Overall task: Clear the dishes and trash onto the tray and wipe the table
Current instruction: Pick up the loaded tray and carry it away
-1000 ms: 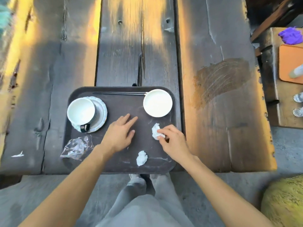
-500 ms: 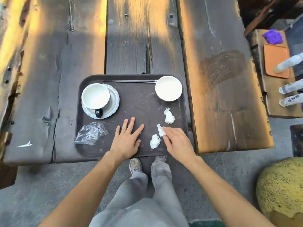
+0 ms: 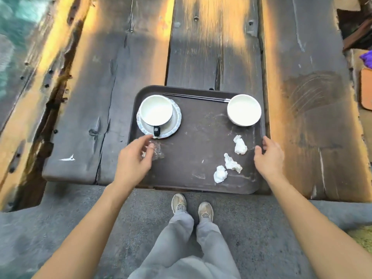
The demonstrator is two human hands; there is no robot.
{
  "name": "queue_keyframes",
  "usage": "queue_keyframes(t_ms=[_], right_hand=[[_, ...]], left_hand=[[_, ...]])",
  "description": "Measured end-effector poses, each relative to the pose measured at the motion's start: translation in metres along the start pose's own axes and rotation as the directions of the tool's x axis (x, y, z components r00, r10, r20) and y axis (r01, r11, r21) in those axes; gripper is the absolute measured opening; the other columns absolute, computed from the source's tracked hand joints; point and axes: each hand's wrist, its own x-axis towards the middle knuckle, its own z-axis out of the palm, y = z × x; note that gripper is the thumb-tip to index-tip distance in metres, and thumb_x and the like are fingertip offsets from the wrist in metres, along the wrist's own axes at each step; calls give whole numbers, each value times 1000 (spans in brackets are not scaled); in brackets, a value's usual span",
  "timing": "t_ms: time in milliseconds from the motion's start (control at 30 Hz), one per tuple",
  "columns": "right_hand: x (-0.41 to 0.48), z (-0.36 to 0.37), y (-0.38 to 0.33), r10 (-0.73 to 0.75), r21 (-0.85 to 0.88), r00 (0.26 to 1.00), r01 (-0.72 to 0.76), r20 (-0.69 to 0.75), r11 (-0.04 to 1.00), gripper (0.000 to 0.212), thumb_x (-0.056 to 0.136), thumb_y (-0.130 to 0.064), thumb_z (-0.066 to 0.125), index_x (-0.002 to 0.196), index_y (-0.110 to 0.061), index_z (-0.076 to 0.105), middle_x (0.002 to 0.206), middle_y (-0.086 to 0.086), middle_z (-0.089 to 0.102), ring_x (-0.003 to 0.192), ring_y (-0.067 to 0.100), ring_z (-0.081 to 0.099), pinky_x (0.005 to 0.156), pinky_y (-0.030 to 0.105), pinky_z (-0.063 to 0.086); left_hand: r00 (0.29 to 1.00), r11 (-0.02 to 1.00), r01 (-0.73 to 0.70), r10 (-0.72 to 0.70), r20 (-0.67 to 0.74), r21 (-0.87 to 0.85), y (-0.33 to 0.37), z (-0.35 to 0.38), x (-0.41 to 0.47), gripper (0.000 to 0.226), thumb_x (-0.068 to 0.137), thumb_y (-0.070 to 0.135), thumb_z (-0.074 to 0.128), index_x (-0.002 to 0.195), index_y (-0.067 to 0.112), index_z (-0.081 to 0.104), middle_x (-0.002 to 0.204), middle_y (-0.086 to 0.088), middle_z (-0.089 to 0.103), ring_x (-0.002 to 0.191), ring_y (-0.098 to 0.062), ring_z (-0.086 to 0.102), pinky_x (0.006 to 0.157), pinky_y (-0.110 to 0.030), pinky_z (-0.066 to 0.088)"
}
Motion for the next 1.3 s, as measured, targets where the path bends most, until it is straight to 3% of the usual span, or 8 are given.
queue_keyframes(t_ms=[100,267,467,700,933,1067,1167,1300], right_hand=[[12,3,0,21,-25,1000,-21,-23,999,43,96,-20,55,137,-9,52,121,15,60,110,33,59,103,47,44],[32,14,8,-3,-34,998,1,-56,999,35,94,-29,53,123,-9,59,89,10,66,96,32,60,94,43,46],[35,22,10,-10,22,997,12,-75,1000,30,97,-26,49,119,-7,56,91,9,64,92,30,57,87,40,43],[33,33,15,-45,47,992,50,-120,998,40,100,-36,42,125,-6,53,114,13,63,107,30,55,91,37,39],[37,34,18,-78,45,985,86,-153,995,32,101,-32,40,116,-9,56,106,9,65,99,29,58,86,37,40],[42,31,17,-89,61,980,101,-177,993,23,100,-24,43,108,-9,58,89,1,60,85,23,53,80,33,36],[42,28,15,-118,72,979,132,-167,989,23,100,-23,44,108,-8,58,89,2,61,85,22,52,82,34,38],[35,23,10,-155,83,980,166,-125,983,20,100,-23,44,104,-9,57,88,6,63,84,25,55,78,32,37]], left_hand=[[975,984,178,-176,-135,-1,-28,-20,13,29,96,22,61,124,17,66,98,2,71,82,-17,65,83,-31,51],[928,926,372,-370,-41,58,-73,-15,33,41,97,31,59,134,15,57,105,-3,68,98,-27,65,92,-39,48],[936,937,350,-350,17,2,-78,8,55,29,101,34,54,121,15,63,80,11,63,68,-10,62,58,-19,44],[953,955,259,-229,-199,141,-90,29,64,30,99,44,55,99,16,64,74,0,64,76,-26,60,72,-34,42],[930,959,283,-266,-255,28,-101,36,65,32,95,48,56,90,17,64,70,36,60,58,14,52,61,-8,35],[938,968,249,-229,-259,45,-98,36,63,30,96,43,58,88,15,63,62,3,61,56,7,52,61,-8,36],[936,967,253,-239,-257,22,-99,36,48,34,95,44,58,91,11,65,67,-11,63,61,-12,55,68,-30,46],[919,957,291,-281,-277,-4,-101,27,20,32,95,43,59,88,13,63,63,-10,59,58,-15,50,68,-34,45]])
